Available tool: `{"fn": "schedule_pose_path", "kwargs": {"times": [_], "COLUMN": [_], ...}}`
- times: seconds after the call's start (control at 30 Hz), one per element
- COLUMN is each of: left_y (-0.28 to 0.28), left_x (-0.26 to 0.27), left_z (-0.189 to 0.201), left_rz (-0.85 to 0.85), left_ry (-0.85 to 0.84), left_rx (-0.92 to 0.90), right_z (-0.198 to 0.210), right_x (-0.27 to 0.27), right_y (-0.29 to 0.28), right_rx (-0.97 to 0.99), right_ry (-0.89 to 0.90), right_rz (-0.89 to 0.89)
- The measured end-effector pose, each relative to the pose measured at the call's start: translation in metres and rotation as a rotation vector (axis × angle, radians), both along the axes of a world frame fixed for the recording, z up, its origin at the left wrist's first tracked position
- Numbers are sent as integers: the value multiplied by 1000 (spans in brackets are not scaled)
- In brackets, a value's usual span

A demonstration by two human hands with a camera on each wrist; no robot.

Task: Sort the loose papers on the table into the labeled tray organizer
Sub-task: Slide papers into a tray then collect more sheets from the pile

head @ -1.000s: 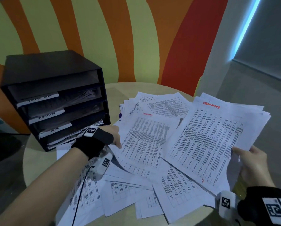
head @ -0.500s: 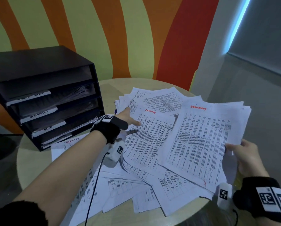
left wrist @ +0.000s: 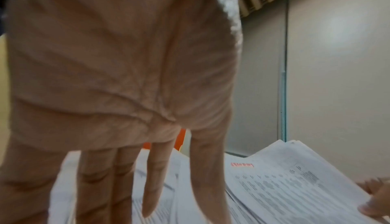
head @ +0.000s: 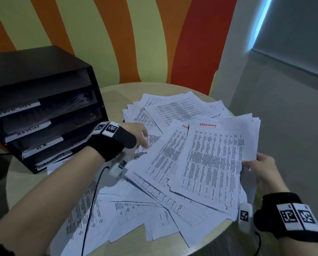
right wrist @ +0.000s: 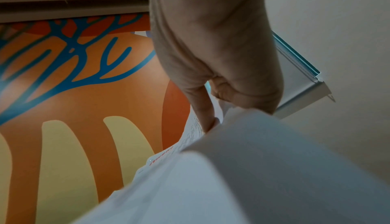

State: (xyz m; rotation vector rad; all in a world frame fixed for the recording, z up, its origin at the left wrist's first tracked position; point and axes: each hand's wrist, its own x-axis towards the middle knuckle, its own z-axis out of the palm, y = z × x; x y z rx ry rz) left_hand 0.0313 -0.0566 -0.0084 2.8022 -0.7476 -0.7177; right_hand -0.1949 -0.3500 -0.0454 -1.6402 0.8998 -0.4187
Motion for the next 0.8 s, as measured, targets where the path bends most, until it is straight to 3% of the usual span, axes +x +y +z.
{"fn": "schedule_pose_path", "kwargs": {"times": [0.07, 0.13, 0.2, 0.3, 0.37, 0.57, 0.7, 0.8], "left_y": [-2, -11, -29, -62, -82, -112, -117, -114], "left_x": [3, 7, 9, 9, 10, 14, 9, 13], "left_z": [26, 47, 55, 41, 17, -43, -52, -53], "left_rz": [25, 59, 62, 124, 207, 395, 454, 415], "left_ry": [-223, -302, -258, -145, -57, 108, 1, -171], "left_rx": [-68, -331, -598, -772, -806, -672, -811, -932], "right_z": [1, 2, 5, 7, 6, -2, -8, -9], "right_x": [-1, -2, -3, -4, -4, -5, -1, 1], "right_y": [-1, -4, -5, -5, -5, -14, -15, -14], "right_rx": [-1, -7, -17, -25, -24, -29, -31, -28], "right_ry": [-3, -4, -12, -28, -32, -34, -6, -8], "right_rz": [-4, -12, -17, -22, -20, -17, -2, 1]}}
